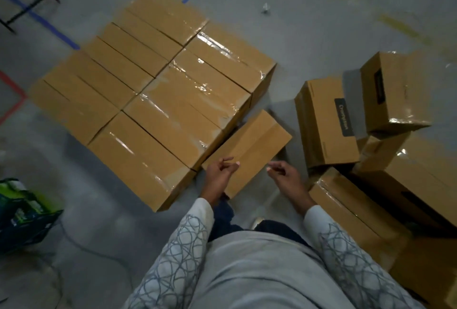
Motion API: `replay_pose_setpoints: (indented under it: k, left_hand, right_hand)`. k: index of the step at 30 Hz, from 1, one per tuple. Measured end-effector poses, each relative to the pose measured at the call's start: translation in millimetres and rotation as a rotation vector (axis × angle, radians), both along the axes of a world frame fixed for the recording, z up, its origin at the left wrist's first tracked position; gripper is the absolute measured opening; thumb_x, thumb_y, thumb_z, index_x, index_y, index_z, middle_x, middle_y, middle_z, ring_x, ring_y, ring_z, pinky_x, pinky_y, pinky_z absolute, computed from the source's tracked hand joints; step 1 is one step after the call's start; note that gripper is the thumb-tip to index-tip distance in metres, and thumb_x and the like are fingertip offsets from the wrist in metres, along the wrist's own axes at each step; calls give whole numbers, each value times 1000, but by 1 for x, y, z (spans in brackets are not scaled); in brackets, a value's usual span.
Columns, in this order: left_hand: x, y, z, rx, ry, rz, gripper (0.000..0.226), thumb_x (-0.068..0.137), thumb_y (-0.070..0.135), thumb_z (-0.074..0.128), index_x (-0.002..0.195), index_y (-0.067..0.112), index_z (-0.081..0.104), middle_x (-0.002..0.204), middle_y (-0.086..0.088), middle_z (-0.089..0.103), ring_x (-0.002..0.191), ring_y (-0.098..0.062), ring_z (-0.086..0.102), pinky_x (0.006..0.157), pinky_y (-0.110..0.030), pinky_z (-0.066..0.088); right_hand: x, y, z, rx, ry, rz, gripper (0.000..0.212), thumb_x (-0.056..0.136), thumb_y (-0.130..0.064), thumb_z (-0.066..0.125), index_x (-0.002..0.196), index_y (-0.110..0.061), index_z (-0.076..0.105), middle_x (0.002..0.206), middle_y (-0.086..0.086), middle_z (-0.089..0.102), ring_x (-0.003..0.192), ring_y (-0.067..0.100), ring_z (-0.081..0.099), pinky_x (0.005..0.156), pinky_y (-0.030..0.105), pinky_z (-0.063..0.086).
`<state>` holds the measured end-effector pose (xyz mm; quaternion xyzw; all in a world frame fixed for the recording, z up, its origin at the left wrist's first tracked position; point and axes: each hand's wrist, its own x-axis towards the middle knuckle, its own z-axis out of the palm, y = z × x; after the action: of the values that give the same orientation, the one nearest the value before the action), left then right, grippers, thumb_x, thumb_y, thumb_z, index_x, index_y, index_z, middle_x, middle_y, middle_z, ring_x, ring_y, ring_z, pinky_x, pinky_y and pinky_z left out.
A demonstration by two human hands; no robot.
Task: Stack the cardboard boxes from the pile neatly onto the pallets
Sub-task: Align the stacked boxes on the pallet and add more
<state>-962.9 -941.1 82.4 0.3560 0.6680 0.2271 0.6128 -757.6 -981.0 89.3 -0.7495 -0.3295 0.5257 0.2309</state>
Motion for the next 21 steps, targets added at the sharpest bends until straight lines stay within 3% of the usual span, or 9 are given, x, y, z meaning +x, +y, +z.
replay_pose_setpoints:
  k: [4,7,11,14,17,20,21]
  left_hand:
    - [0,53,0,-14,4,-49,31,95,26,74,124,22,68,106,0,75,99,-15,70,77,-26,51]
    - [8,85,-12,-66,35,-146,33,94,29,74,125,22,67,107,-1,74,103,-17,69,82,-30,53]
    - [28,130,-55,-108,68,-233,30,95,31,72,124,25,67,108,2,73,101,-9,67,76,-20,49]
    - [45,163,-139,-151,108,-225,28,94,31,73,122,29,68,106,5,72,100,-8,66,76,-21,49]
    - [64,187,-259,-196,170,-226,32,92,31,76,123,29,68,110,5,71,105,-14,67,92,-36,56]
    - [82,203,-376,-215,268,-274,50,89,33,78,135,23,62,129,2,63,119,-16,58,104,-39,50]
    - [86,208,-411,-219,317,-310,58,87,37,79,140,21,58,136,0,59,124,-17,54,105,-36,46]
  right_hand:
    - [-8,47,0,-68,44,-98,22,100,-33,66,121,-28,66,123,-3,65,111,13,60,100,42,52]
    - [-8,75,-13,-97,51,-184,20,99,-30,67,118,-28,67,121,-3,67,111,13,62,102,43,52]
    - [0,100,-69,-177,69,-263,16,99,-30,67,116,-30,67,115,-5,69,107,15,66,102,47,53]
    - [11,125,-153,-257,72,-352,13,101,-24,64,110,-33,66,111,-11,69,104,9,65,100,40,53]
    - [27,143,-267,-341,56,-366,14,96,-25,65,110,-23,67,106,0,71,104,22,66,97,44,53]
    - [47,152,-383,-475,44,-380,40,91,-22,68,120,2,57,110,26,62,106,39,62,99,52,51]
    - [53,155,-417,-539,47,-397,54,87,-28,70,130,-1,52,121,24,61,109,36,61,103,54,50]
